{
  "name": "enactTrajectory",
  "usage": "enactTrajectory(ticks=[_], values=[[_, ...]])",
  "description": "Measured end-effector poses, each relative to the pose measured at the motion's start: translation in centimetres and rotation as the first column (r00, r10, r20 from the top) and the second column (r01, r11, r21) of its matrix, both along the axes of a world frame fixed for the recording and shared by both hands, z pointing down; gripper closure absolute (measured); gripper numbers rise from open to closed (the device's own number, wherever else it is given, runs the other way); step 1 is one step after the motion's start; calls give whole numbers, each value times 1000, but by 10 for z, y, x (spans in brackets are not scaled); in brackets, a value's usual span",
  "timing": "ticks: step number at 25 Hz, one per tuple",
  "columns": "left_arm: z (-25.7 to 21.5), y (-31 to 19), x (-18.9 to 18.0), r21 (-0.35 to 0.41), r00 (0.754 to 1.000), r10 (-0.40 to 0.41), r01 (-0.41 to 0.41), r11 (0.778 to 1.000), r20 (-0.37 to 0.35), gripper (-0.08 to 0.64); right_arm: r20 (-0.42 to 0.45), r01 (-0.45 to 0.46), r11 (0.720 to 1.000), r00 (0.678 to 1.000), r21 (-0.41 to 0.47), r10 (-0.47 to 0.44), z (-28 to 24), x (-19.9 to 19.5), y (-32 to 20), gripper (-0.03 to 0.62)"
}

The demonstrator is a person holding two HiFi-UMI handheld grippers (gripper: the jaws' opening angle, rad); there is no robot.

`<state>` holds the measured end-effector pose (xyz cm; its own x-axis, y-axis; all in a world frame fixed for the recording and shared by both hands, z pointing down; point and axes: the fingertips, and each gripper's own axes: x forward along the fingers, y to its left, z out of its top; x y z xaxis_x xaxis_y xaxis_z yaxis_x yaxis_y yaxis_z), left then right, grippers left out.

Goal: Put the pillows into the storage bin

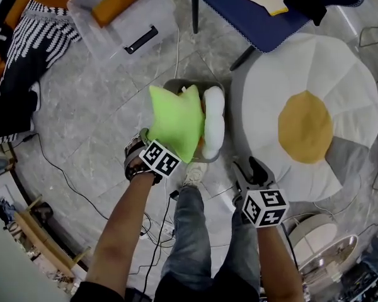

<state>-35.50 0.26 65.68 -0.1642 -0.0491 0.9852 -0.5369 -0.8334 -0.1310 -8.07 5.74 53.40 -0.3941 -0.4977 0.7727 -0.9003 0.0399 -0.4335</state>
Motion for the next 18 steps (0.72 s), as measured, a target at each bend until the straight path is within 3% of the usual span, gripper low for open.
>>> enactTrajectory(ticks=[7, 10, 14, 18], values=[[-79, -23, 35, 122, 993, 68, -56, 991, -97, 158, 17, -28, 995, 1000, 95, 26, -59, -6, -16, 350], [-121, -24, 55, 143, 982, 35, -9, 990, -186, 158, 28, -45, 989, 999, 139, 41, -96, 0, -18, 357], [-188, -19, 86, 143, 930, -76, 135, 980, -360, 158, 53, -76, 974, 996, 211, 66, -161, 9, -16, 365], [-264, -20, 122, 167, 879, -79, 176, 970, -470, 160, 30, -89, 953, 996, 289, 84, -226, 26, -14, 402]])
